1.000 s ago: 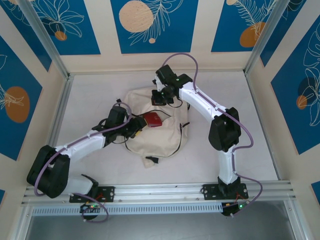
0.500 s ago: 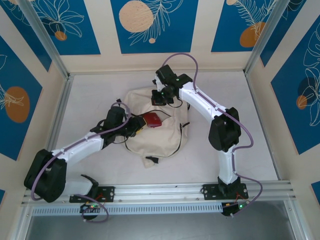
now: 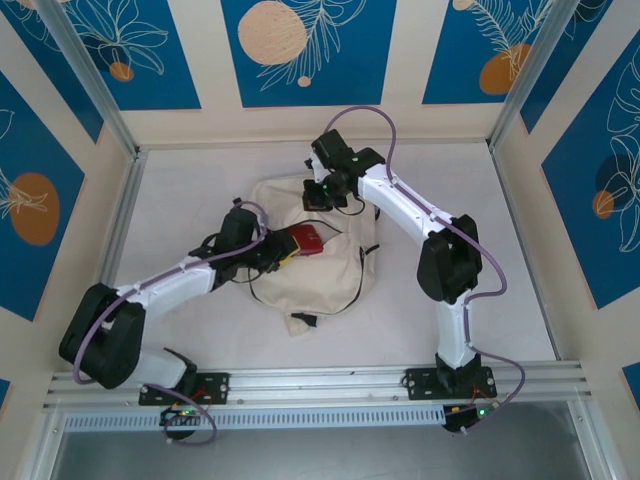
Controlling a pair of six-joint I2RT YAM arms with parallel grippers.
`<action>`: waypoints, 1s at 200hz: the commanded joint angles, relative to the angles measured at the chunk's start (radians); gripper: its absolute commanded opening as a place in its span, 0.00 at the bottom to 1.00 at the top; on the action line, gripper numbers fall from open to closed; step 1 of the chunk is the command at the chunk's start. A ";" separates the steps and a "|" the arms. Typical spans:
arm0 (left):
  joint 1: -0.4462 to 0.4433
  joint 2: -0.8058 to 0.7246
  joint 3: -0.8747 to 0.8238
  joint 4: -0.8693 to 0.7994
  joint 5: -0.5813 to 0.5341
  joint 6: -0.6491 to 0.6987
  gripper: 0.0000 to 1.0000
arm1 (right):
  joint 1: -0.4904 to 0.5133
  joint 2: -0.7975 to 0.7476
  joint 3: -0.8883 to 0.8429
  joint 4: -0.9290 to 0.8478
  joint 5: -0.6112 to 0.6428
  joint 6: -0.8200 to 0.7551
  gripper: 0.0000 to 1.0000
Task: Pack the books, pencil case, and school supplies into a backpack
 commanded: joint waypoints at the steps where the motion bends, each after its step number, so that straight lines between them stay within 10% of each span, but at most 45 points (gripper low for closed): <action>1: -0.015 0.034 0.047 0.026 0.023 0.007 0.26 | 0.001 -0.061 -0.008 0.014 -0.020 0.020 0.03; 133: -0.068 0.225 0.163 0.240 -0.313 -0.016 0.10 | -0.012 -0.066 -0.029 0.046 -0.050 0.057 0.02; 200: -0.082 0.319 0.185 0.280 -0.313 -0.027 0.31 | -0.050 -0.068 -0.102 0.113 -0.081 0.134 0.01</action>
